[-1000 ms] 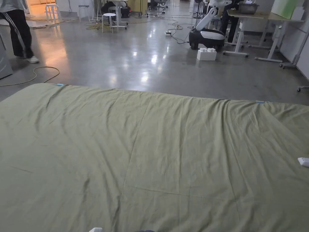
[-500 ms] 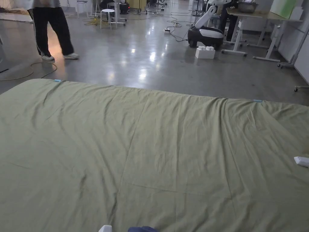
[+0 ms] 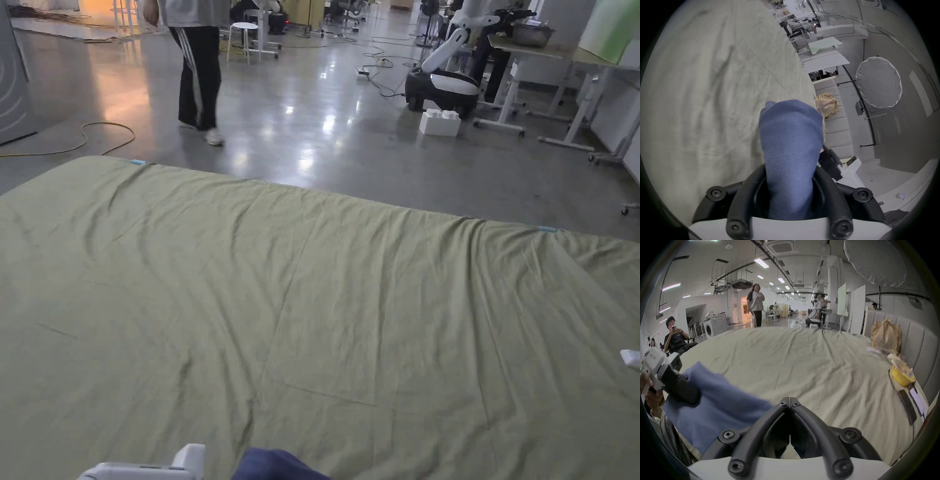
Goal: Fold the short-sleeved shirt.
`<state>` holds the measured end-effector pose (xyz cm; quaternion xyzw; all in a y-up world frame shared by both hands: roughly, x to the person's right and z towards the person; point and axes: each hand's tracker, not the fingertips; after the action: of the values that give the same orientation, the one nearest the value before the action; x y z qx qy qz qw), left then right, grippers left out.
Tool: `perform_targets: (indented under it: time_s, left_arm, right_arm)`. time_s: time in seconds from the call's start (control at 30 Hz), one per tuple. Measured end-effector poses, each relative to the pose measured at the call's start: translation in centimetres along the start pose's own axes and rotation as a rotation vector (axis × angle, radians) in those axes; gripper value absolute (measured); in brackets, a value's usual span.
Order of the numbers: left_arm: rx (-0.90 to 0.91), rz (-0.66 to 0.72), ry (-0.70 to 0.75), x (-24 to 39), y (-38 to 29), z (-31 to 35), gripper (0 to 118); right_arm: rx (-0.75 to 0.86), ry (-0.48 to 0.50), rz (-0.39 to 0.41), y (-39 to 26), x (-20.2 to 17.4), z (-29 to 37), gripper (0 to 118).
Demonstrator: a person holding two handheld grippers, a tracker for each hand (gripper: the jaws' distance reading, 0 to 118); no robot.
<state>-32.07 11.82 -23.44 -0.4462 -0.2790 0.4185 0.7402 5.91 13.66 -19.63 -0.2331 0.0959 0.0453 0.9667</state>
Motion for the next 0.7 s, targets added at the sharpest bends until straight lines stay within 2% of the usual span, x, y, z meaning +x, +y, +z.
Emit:
perform_targets:
  time_s: [0.23, 0.33, 0.37, 0.47, 0.5, 0.7]
  left_arm:
    - [0.063, -0.054, 0.142, -0.9, 2.5, 10.9, 25]
    - [0.082, -0.052, 0.192, -1.9, 4.2, 15.6, 25]
    - [0.09, -0.049, 0.238, -2.2, 4.8, 17.2, 25]
    - [0.11, -0.019, 0.308, -2.2, 6.2, 21.4, 25]
    - [0.12, -0.011, 0.337, -2.5, 6.8, 22.9, 25]
    - [0.158, 0.056, 0.523, -3.4, 9.3, 29.4, 25]
  right_arm:
    - [0.152, -0.057, -0.005, 7.3, 2.9, -0.3, 0]
    - [0.213, -0.097, 0.001, 5.6, 2.3, 0.0, 0]
    - [0.156, -0.115, 0.003, 8.4, 3.5, -0.1, 0]
    - [0.199, -0.146, -0.008, 9.1, 3.9, -0.6, 0]
    - [0.275, -0.158, 0.016, 13.3, 5.7, -0.3, 0]
    - [0.252, -0.2, -0.014, 15.2, 7.3, -0.6, 0]
